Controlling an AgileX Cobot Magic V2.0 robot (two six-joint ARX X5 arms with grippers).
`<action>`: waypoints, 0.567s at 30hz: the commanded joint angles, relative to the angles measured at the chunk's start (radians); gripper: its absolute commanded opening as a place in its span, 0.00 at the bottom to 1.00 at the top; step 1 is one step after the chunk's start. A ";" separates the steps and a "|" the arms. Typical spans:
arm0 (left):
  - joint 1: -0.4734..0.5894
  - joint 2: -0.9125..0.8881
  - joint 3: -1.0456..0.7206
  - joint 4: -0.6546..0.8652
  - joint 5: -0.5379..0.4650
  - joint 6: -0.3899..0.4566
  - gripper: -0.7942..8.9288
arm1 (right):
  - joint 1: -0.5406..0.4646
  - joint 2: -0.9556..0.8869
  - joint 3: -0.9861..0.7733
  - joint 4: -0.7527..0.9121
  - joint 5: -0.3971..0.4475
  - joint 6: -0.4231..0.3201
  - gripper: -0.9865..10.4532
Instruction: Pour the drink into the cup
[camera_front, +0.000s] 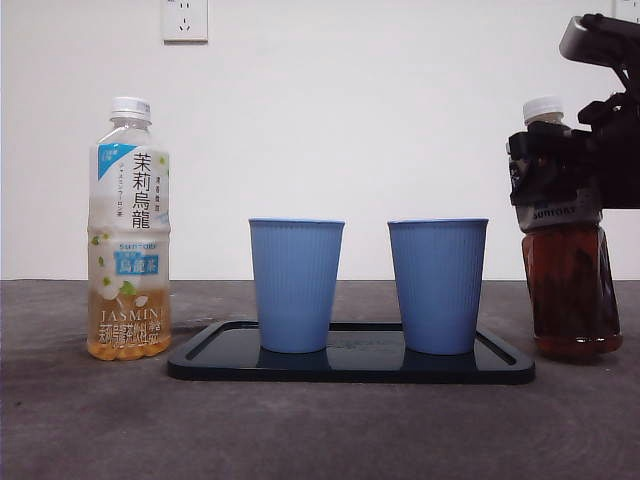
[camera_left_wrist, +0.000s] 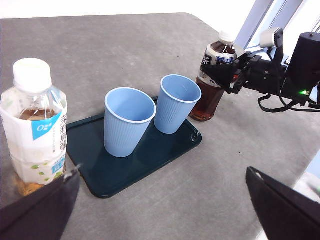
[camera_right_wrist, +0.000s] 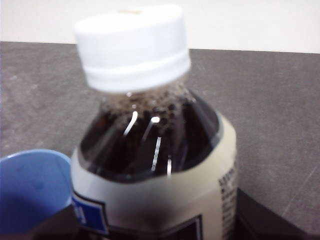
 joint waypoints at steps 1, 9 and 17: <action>-0.005 0.006 0.016 0.007 -0.003 0.020 0.63 | 0.001 0.012 0.018 0.078 0.006 -0.021 0.23; -0.005 0.006 0.016 0.007 -0.003 0.019 0.63 | -0.020 0.021 -0.045 0.197 0.050 -0.017 0.23; -0.005 0.006 0.016 0.008 -0.003 0.019 0.63 | -0.031 0.022 -0.061 0.254 0.047 -0.006 0.23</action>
